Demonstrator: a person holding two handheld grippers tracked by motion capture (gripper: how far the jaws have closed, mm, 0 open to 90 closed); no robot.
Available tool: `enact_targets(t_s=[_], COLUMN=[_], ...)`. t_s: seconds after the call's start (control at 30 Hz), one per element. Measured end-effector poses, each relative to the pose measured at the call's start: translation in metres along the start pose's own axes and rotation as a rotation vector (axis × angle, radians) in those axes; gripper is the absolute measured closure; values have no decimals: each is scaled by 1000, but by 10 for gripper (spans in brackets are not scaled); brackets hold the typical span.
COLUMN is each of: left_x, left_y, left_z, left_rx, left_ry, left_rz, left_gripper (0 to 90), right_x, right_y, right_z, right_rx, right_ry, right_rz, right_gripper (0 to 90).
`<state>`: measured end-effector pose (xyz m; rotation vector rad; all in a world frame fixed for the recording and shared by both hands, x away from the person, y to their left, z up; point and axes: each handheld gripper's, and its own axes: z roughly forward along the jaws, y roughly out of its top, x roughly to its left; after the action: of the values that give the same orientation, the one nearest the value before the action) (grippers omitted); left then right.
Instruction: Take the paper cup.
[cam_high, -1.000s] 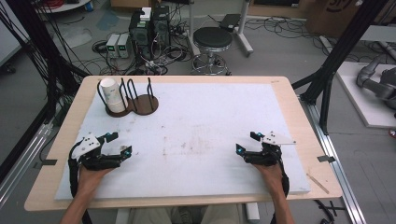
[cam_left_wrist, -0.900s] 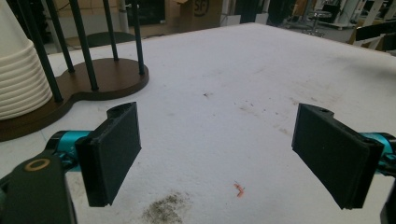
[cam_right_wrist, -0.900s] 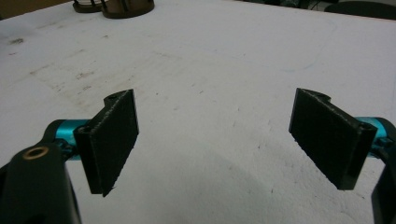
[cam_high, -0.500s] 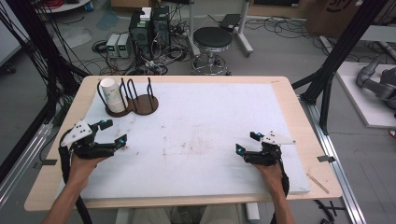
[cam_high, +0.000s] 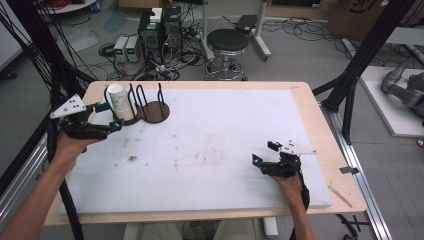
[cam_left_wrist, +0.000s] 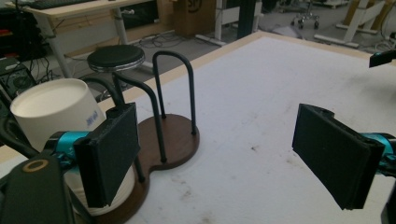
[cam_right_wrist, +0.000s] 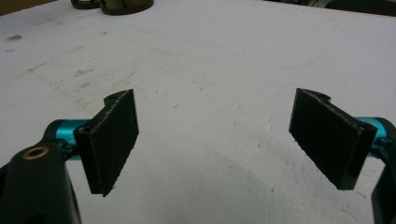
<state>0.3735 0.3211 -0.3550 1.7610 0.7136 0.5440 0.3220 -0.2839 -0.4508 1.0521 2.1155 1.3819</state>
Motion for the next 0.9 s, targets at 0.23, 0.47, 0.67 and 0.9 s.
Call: enact_targets(t_s=[0.23,0.47,0.67,0.9], left_x=[30,63,83,96], left_y=[22,44,59,69], left_z=[6,24,35,42], left_rx=[47,156,238,305], left_ry=[-9,-51,-87,-108], left_rz=[21,48,82,106], left_gripper=[149,150,151,153], right_x=[0,0,1,2], right_y=[0,0,0,0], right_z=[0,0,0,0], right_rx=[4,4,0,2], right_ry=[-3,-7,-13,-22], right_rz=[-1,-2,-13,-17], right_gripper=[161,161,161,161])
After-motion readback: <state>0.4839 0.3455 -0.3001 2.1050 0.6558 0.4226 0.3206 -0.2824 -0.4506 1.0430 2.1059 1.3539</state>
